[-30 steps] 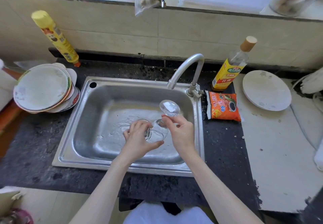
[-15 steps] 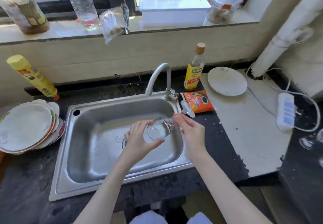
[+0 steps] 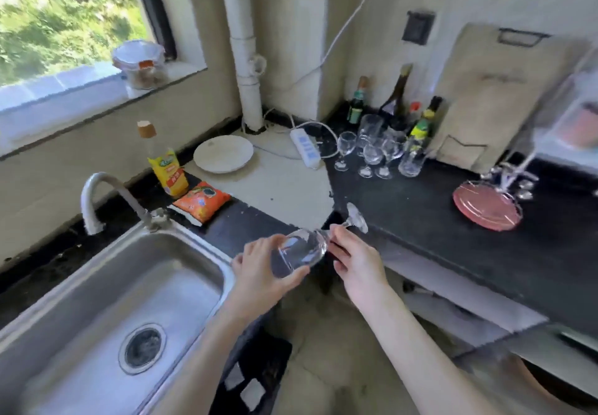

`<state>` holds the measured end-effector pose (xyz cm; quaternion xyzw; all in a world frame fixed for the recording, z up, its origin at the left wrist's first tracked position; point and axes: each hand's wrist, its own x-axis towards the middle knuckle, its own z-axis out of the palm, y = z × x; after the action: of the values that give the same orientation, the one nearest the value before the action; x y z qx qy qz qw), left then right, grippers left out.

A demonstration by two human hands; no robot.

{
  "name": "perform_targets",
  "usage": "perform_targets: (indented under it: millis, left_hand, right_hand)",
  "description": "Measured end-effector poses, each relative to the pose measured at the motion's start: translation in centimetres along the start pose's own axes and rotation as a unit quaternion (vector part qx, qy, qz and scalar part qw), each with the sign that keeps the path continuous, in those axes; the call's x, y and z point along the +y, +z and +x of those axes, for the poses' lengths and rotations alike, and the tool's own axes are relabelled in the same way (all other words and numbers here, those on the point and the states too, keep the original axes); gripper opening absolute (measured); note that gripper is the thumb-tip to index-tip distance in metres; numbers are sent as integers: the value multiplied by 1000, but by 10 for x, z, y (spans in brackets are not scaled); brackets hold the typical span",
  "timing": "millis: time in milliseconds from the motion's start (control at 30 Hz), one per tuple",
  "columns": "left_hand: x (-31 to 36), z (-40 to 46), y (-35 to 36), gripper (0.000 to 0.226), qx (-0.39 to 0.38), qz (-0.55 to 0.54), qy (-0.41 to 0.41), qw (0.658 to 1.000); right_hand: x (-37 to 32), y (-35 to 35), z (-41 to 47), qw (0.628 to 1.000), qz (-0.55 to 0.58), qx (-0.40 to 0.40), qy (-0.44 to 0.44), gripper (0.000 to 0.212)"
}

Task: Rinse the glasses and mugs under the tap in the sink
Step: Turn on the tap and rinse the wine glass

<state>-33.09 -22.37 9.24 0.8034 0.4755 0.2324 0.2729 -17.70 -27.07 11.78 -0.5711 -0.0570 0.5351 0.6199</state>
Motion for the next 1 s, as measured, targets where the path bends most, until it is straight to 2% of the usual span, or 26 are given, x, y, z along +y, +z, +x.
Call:
perform_targets:
  millis: [133,233,400,500,667,800,1000]
  left_hand:
    - [80,8,47,82,-96,22,119,988]
    - [139,8,85,88,-153,38,198,968]
    - [232,-7,159,86,-143,93,334,927]
    - [282,-23,214,83,-153,91,355,918]
    - [349,-50,289,85,-211,104,358,904]
    - [392,-53,325,85,-236,129,368,890]
    - [442,-18,389,86,-249,126,378,883]
  right_hand:
    - [-45,-90,-34,987,1,105,-118,13]
    - [-79,-169,-63,959,-13,193,-206,14]
    - [-119,-315,-117,902,-49,309,-297,10]
    - [-134,-399,-146,880,-67,353,-311,7]
    - [-154,-509,-178,853,-119,406,-305,16]
    - [-172,-565,-177,841,-129,425,-308,17]
    - [-204,-625,-127,849,-157,406,-298,18]
